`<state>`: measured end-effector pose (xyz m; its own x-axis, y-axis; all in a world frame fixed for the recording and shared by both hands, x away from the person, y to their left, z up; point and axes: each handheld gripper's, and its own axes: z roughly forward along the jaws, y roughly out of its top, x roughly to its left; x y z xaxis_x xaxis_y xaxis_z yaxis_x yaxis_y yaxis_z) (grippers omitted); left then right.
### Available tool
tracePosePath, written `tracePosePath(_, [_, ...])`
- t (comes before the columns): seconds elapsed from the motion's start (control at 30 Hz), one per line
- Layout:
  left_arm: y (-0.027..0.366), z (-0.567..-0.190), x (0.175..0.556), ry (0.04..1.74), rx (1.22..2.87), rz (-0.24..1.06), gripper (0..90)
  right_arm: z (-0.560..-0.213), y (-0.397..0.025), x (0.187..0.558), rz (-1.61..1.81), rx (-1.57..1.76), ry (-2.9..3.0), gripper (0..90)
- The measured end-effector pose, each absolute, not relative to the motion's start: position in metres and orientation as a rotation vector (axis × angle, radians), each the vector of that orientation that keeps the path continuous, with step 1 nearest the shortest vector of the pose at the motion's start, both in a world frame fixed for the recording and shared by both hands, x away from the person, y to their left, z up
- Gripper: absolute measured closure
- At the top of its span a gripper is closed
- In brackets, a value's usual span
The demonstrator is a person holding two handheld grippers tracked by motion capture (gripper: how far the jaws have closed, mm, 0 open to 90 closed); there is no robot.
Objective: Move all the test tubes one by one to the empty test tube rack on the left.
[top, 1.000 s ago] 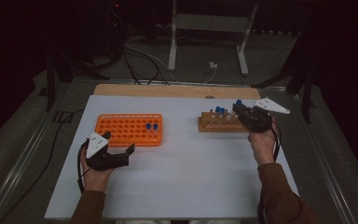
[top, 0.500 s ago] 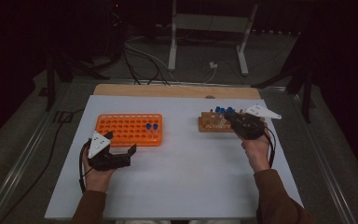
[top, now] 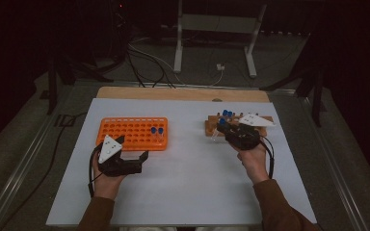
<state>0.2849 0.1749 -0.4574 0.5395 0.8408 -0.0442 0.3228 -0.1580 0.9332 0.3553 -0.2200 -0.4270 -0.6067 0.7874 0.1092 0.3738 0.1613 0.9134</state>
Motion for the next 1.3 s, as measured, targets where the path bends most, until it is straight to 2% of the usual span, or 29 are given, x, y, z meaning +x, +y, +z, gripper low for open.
tracePosePath(0.93, [0.115, -0.443, 0.294, 0.851, 1.789, 0.551, 2.7, -0.42, -0.144, 0.332, 1.56, 0.919, 2.235, 76.2])
tracePosePath(1.3, [0.097, -0.448, 0.3, 0.858, 1.833, 0.463, 5.2, -0.42, -0.127, 0.326, 1.578, 0.867, 2.283, 76.2])
